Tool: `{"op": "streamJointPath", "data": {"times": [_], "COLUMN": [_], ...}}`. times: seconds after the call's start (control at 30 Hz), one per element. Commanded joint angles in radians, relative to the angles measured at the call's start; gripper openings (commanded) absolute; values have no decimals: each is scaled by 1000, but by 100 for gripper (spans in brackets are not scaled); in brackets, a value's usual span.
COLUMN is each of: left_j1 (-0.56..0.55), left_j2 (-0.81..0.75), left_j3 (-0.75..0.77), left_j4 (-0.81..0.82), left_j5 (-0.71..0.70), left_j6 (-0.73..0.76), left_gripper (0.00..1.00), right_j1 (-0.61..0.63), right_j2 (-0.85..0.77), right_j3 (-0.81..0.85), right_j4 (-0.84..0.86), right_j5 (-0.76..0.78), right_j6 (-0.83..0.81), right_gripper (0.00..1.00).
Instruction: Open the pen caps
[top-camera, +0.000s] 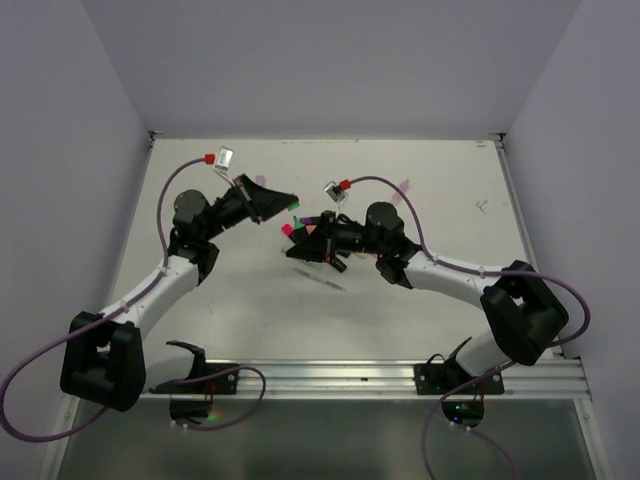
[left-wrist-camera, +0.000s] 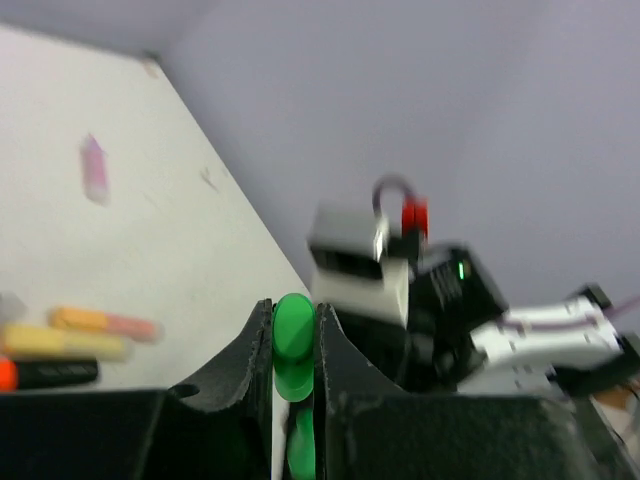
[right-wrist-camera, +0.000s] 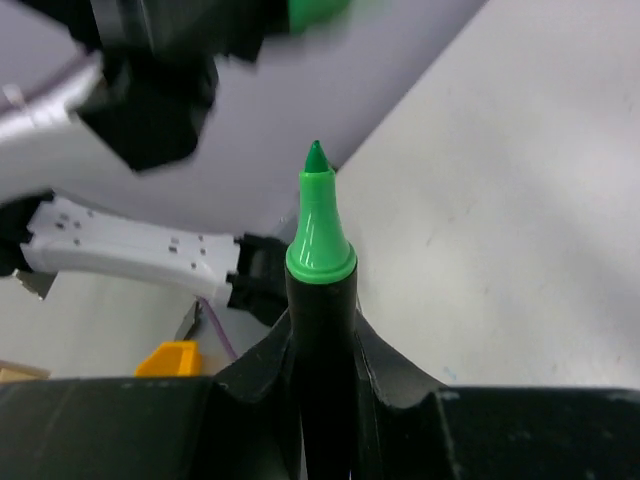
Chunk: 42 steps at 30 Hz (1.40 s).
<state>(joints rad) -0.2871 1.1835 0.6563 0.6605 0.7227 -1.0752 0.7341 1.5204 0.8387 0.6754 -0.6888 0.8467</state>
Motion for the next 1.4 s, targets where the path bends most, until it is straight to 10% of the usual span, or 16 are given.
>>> {"op": "streamJointPath", "data": {"times": [0.0, 0.23, 0.37, 0.57, 0.97, 1.37], "left_j1": [144, 241, 211, 184, 178, 206], "left_j2": [111, 231, 209, 183, 369, 600], "left_j3": [144, 183, 403, 344, 267, 526], "left_j4": [171, 308, -520, -817, -696, -780], "left_j5": [-172, -40, -175, -488, -393, -624], "left_j6": [-10, -91, 337, 514, 466, 489], "left_gripper": [0, 0, 0, 0, 0, 0], "right_j1": [70, 62, -105, -318, -545, -605], "right_j2": [-19, -90, -210, -125, 118, 458], "right_j3": [-127, -270, -130, 184, 266, 565], "right_j4": [-7, 29, -487, -1031, -1140, -1154], "right_j5": [0, 46, 315, 631, 900, 922], "right_j6": [35, 86, -141, -310, -365, -436], "right_gripper": [0, 0, 0, 0, 0, 1]}}
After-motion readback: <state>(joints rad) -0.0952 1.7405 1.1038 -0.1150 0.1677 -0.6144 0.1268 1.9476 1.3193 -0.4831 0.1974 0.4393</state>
